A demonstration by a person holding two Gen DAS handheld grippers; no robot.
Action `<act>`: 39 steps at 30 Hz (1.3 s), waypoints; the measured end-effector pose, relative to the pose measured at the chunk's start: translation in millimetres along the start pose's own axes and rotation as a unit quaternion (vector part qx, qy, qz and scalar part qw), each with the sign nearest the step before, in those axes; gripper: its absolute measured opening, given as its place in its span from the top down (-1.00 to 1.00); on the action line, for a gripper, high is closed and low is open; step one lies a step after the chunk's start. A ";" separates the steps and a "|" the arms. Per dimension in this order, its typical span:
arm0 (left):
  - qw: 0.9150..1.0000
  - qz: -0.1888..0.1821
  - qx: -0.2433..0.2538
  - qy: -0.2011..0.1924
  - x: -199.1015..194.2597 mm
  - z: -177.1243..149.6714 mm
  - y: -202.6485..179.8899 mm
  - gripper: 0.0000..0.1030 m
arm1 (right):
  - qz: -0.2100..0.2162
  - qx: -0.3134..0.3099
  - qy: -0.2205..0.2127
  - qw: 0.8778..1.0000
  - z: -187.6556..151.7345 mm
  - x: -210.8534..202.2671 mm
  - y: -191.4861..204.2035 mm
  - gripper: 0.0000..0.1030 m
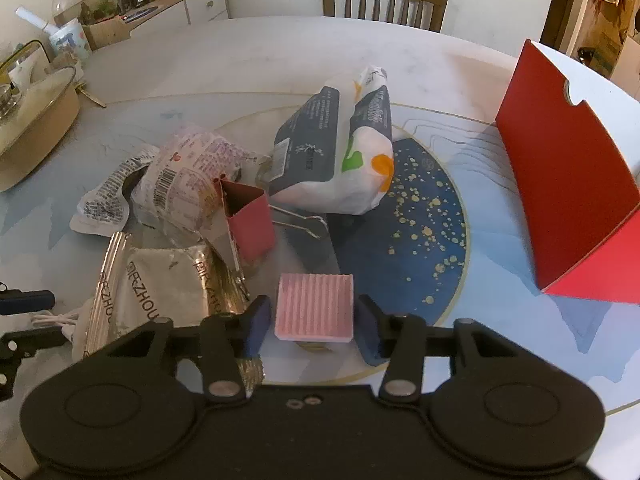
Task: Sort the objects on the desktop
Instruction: 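Close the left gripper on the white cable while the right gripper grasps the pink pad, then carry the white cable and the pink pad with both grippers into the red box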
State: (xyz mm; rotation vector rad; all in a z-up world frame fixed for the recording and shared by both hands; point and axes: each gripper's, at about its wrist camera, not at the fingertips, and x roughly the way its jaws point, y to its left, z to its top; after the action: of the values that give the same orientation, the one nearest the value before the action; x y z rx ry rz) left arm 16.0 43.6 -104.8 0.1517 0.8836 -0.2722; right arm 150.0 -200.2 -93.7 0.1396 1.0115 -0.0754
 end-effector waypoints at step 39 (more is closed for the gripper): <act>0.993 -0.024 -0.066 -0.091 -36.0 75.3 -64.5 0.82 | 0.010 0.037 -0.051 0.998 -25.3 -111.8 -90.2 0.23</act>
State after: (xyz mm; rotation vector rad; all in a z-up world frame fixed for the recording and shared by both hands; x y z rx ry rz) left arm 30.9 -30.0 -30.7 -0.0178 0.7226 -0.2667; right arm 58.1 -285.8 -19.3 0.2118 0.9049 -0.1001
